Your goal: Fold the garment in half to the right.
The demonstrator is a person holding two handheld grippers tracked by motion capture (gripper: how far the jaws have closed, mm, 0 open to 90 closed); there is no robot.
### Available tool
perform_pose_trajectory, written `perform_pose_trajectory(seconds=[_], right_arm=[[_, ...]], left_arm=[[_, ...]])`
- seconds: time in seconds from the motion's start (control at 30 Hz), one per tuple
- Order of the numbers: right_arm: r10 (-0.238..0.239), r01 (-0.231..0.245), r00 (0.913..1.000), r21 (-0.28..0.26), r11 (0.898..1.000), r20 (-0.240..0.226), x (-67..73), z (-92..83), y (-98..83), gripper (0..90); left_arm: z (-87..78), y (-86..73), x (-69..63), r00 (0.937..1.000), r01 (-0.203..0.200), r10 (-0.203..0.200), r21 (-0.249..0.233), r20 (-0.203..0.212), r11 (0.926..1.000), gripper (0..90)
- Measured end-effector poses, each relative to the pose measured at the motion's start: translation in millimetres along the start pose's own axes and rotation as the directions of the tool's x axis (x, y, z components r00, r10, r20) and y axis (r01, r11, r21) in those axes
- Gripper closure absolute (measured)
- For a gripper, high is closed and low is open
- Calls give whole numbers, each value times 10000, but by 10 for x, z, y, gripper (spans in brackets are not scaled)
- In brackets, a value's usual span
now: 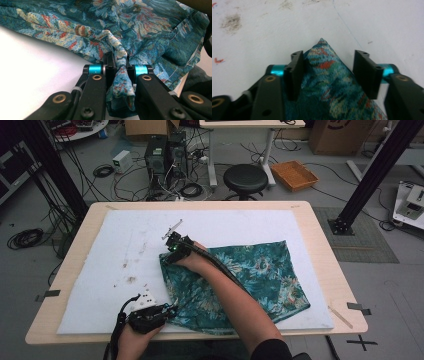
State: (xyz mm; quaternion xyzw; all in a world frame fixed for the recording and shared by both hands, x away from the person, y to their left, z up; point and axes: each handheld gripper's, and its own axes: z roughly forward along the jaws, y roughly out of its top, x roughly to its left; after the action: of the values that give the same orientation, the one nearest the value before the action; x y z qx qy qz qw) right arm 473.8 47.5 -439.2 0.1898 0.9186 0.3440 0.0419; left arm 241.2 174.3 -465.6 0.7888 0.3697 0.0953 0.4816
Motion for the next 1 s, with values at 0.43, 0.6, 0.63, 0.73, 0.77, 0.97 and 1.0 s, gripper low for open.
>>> perform_pose_trajectory(seconds=[0.43, 0.6, 0.63, 0.73, 0.77, 0.97, 1.0], right_arm=[[-620, 619, 9980, 72, 9981, 103, 136, 12, 50, 854], [-359, 359, 9994, -106, 9993, -4, 111, -8, 70, 868], [-334, 334, 9994, -163, 9993, 11, 106, -25, 74, 868], [-248, 245, 9997, -468, 9986, -71, 104, -115, 102, 868], [-303, 298, 9995, -595, 9978, -73, 100, -148, 110, 868], [-527, 510, 9985, -1096, 9927, -127, 112, -368, 139, 867], [-537, 521, 9985, -1182, 9916, -107, 109, -410, 139, 868]], left_arm=[[-4, 6, 3, 10000, 77, -77, 48, -1, 10000, 850], [-45, 38, 22, 9999, 134, -134, 36, 75, 9999, 854], [-55, 51, 18, 9999, 142, -142, -2, 92, 9999, 855], [-75, 88, 8, 9998, 98, -96, -104, 178, 9999, 855], [-84, 100, 3, 9996, 146, -140, -207, 264, 9997, 854], [-133, 252, -67, 9982, -96, 125, -485, 593, 9988, 854], [-129, 297, -79, 9975, -170, 204, -496, 675, 9986, 854]])
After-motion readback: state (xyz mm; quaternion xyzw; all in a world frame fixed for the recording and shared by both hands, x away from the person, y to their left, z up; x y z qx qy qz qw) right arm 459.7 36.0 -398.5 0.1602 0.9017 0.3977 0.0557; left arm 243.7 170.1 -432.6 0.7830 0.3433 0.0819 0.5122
